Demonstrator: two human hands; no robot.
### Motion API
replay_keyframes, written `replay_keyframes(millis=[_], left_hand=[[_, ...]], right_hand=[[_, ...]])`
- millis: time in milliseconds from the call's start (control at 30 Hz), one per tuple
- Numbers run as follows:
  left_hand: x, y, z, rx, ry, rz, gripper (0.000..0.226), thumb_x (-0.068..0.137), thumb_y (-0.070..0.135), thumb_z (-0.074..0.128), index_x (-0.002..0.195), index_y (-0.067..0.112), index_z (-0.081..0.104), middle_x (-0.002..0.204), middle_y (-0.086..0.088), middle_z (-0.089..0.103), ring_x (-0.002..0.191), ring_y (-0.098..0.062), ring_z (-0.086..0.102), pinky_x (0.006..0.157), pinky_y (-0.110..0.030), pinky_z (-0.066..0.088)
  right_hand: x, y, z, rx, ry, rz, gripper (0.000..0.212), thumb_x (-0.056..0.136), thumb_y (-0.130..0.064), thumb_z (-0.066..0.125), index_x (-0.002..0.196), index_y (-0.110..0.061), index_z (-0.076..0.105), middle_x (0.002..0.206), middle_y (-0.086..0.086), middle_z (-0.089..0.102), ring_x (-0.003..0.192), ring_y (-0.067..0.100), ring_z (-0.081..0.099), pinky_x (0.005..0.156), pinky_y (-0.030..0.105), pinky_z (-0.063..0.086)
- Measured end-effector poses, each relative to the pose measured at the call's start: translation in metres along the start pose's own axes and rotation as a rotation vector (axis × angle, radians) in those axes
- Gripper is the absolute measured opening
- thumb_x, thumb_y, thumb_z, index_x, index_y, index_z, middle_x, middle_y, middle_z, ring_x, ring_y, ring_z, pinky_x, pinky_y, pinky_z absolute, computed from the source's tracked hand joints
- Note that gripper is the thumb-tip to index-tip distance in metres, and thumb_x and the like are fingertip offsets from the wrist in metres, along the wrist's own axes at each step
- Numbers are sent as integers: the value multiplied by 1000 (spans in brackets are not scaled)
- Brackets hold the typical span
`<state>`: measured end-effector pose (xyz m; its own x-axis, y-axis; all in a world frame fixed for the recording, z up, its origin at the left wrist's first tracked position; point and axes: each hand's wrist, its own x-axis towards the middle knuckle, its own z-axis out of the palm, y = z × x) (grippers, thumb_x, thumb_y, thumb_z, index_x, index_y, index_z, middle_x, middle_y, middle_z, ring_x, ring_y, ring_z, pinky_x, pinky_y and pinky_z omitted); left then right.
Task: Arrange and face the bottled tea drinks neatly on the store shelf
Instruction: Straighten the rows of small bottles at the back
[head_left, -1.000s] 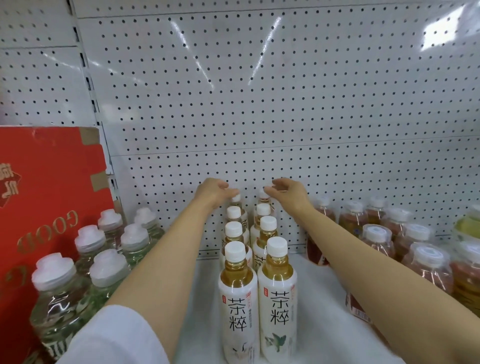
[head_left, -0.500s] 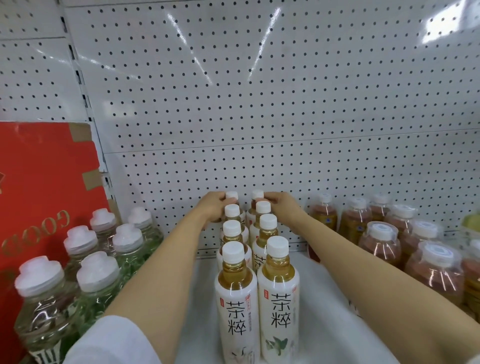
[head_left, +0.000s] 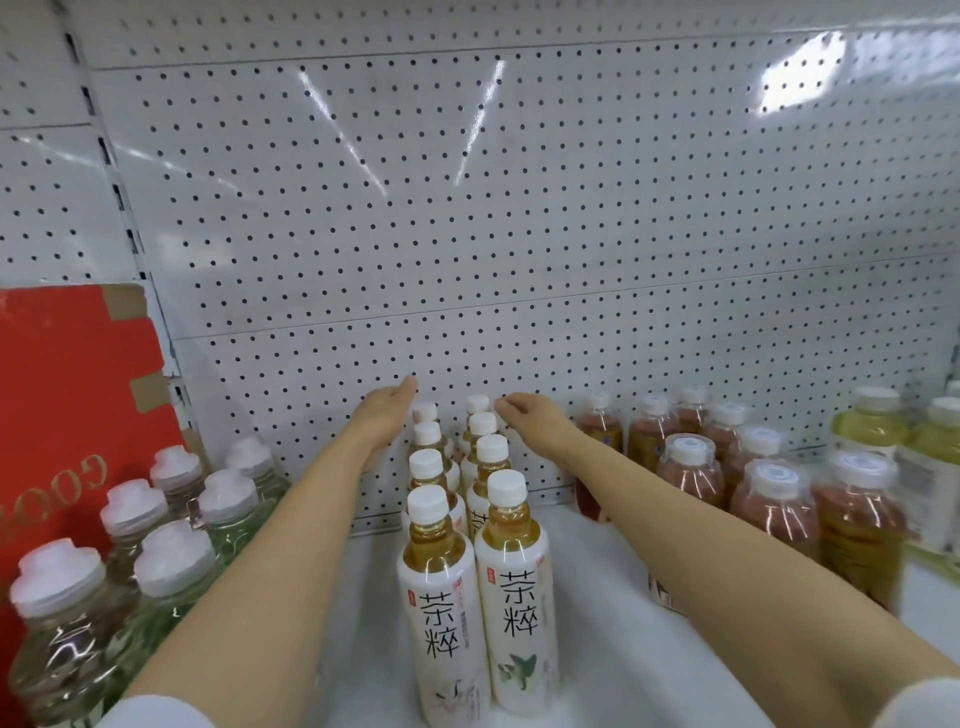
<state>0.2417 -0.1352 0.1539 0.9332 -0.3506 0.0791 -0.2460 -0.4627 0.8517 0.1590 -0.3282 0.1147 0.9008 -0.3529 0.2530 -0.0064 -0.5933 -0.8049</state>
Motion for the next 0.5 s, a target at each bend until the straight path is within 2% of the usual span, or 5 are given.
replay_keyframes(millis=[67,133,267,367,500], left_hand=[[-16,10,-8,47,121,136,58,104,52,31,145,13,46,146,-6,51,130,-26,49,111,-48,38],[-45,22,-11,16,249,301,52,104,49,35,140,16,51,141,-2,55,128,-21,51,110,-46,40],[-139,38,12,-160,389,617,33,103,37,46,131,25,59,123,16,61,112,0,55,96,-15,41],[-204,33,61,-273,352,765,23,102,30,53,122,26,63,115,18,65,107,7,59,92,-8,43],[-236,6,139,-244,137,734,25,98,29,58,122,23,64,113,15,65,104,5,59,92,-14,48]], right_hand=[[-22,-3,-10,-51,141,-45,37,105,-32,43,129,-11,60,109,4,65,92,15,56,79,28,43],[-55,-4,-21,-143,271,-133,34,103,-33,46,124,-13,63,105,4,70,90,18,63,78,30,49],[-145,9,-38,-296,418,-338,30,100,-31,53,120,-14,67,107,1,72,92,14,64,83,36,53],[-211,37,-45,-381,511,-414,28,98,-30,56,119,-16,69,106,-1,72,96,14,64,84,33,53],[-275,83,-55,-422,690,-505,26,95,-26,58,110,-10,72,101,-1,72,95,10,65,85,20,51]])
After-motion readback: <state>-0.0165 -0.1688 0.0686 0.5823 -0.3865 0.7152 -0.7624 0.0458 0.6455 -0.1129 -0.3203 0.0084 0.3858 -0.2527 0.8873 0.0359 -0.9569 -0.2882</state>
